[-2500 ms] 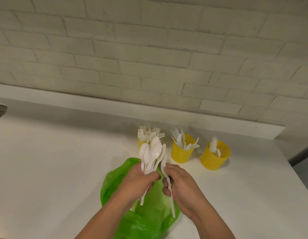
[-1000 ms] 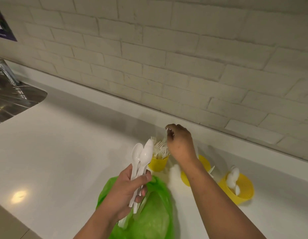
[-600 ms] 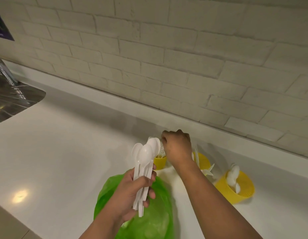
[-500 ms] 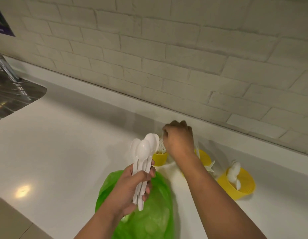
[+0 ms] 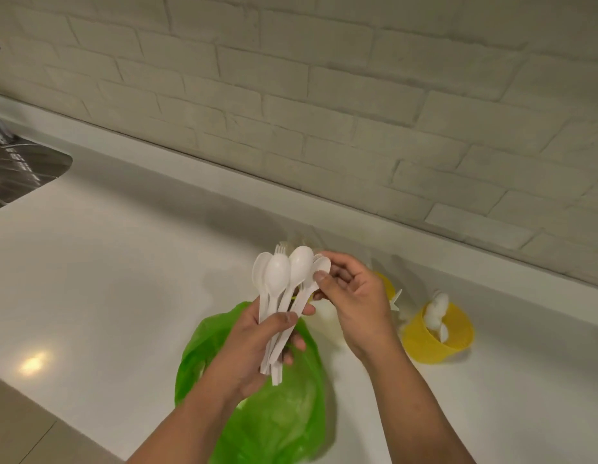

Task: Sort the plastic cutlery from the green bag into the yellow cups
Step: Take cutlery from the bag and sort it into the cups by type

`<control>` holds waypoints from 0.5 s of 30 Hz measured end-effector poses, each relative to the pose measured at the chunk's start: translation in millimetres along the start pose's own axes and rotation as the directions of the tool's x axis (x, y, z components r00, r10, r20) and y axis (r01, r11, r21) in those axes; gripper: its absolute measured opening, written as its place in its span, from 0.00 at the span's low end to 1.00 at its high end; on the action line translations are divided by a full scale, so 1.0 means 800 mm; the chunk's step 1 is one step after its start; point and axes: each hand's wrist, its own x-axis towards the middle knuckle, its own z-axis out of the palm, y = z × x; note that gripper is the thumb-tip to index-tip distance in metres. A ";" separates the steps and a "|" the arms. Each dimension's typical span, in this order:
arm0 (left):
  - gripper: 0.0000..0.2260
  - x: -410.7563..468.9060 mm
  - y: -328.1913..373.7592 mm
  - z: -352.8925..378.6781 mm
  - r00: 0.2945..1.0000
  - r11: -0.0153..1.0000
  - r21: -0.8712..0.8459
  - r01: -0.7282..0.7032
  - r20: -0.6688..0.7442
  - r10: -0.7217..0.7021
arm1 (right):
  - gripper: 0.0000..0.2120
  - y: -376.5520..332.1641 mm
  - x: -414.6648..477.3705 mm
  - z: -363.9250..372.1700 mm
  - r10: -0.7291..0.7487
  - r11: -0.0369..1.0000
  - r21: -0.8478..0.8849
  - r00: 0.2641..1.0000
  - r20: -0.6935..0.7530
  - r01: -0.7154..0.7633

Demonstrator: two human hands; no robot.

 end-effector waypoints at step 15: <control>0.22 -0.004 -0.008 0.014 0.989 0.994 -0.032 0.107 0.102 -0.103 | 0.05 0.007 -0.038 -0.016 0.155 0.987 0.027 0.986 0.063 -0.157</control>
